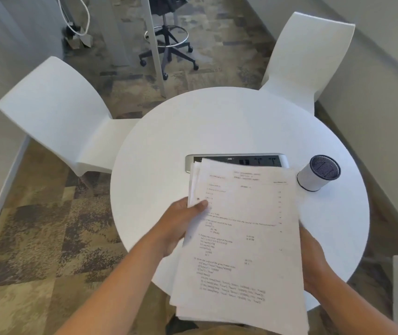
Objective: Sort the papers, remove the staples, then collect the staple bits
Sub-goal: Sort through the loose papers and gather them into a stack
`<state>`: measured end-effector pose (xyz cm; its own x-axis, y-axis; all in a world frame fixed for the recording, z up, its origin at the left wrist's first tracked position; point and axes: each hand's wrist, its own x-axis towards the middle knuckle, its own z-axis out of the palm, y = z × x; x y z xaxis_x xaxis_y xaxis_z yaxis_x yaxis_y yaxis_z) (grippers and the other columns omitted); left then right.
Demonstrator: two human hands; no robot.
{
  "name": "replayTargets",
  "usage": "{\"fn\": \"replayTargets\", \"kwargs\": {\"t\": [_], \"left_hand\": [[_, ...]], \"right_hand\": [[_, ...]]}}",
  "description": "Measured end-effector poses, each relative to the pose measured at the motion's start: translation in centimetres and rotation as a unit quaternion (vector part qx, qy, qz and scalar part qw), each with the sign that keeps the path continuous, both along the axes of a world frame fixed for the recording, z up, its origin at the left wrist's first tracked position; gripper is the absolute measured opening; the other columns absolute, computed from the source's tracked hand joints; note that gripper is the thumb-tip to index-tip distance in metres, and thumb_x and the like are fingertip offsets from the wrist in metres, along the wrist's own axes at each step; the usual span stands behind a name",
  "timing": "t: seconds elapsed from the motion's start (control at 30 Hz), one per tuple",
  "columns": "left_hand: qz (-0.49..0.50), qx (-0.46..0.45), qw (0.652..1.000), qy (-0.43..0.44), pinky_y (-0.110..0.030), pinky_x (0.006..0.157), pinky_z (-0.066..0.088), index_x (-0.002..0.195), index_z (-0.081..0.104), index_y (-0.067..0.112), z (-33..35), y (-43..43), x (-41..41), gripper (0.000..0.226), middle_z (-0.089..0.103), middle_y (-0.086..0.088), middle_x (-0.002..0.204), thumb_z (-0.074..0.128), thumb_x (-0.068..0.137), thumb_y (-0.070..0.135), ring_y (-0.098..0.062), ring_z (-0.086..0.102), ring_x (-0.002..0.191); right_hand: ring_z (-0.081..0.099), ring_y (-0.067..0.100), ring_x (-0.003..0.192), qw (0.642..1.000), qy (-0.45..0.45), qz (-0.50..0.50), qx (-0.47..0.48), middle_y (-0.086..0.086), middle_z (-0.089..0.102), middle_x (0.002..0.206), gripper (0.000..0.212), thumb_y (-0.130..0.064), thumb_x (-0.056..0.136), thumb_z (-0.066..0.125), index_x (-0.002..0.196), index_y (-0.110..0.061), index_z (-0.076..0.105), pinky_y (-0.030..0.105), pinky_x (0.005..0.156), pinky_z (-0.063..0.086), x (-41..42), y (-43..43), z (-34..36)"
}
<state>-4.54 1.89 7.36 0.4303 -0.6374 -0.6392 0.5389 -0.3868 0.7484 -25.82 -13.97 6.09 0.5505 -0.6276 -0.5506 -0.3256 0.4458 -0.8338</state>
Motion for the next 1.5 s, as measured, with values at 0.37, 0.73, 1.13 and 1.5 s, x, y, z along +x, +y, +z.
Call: {"fn": "replayTargets", "kwargs": {"t": [0.37, 0.73, 1.13, 1.5], "left_hand": [[-0.033, -0.087, 0.993, -0.075, -0.045, 0.093, 0.058, 0.122, 0.069, 0.024, 1.1, -1.1, -2.6, 0.045, 0.076, 0.0, 0.114, 0.073, 0.082, 0.044, -0.024, 0.073, 0.105], [0.089, -0.201, 0.963, -0.153, -0.041, 0.086, 0.06, 0.104, 0.077, 0.025, 1.1, -1.4, -2.2, 0.024, 0.077, -0.007, 0.109, 0.077, 0.08, 0.023, -0.027, 0.073, 0.103], [0.103, -0.171, 0.963, -0.179, -0.029, 0.075, 0.055, 0.091, 0.081, 0.025, 1.7, -2.3, -2.5, 0.016, 0.079, 0.0, 0.09, 0.068, 0.085, 0.032, -0.014, 0.073, 0.084], [0.052, -0.17, 0.978, -0.112, -0.037, 0.076, 0.061, 0.101, 0.076, 0.012, 3.6, -2.6, -0.1, 0.033, 0.079, -0.008, 0.101, 0.07, 0.08, 0.036, -0.026, 0.076, 0.091]], "right_hand": [[0.075, 0.027, 0.089, 0.994, -0.035, 0.002, -0.1, 0.007, 0.078, 0.097, 0.07, -0.06, 0.055, 0.083, 0.103, -0.01, 0.072, 0.042, 0.077, 0.058, 1.4, -1.1, 1.5], [0.073, 0.007, 0.082, 0.963, -0.023, -0.031, -0.268, -0.017, 0.076, 0.088, 0.017, -0.016, 0.082, 0.074, 0.099, -0.016, 0.072, 0.025, 0.069, 0.06, 2.0, -1.0, 2.4], [0.073, 0.01, 0.081, 0.971, -0.023, -0.041, -0.233, -0.015, 0.077, 0.08, 0.009, -0.015, 0.084, 0.073, 0.083, -0.024, 0.074, 0.035, 0.076, 0.057, 2.0, -1.7, 1.6], [0.073, 0.025, 0.075, 0.977, -0.112, -0.084, -0.157, 0.008, 0.078, 0.082, 0.031, -0.034, 0.082, 0.065, 0.087, -0.004, 0.071, 0.04, 0.067, 0.062, 2.7, -2.5, 5.3]]}}
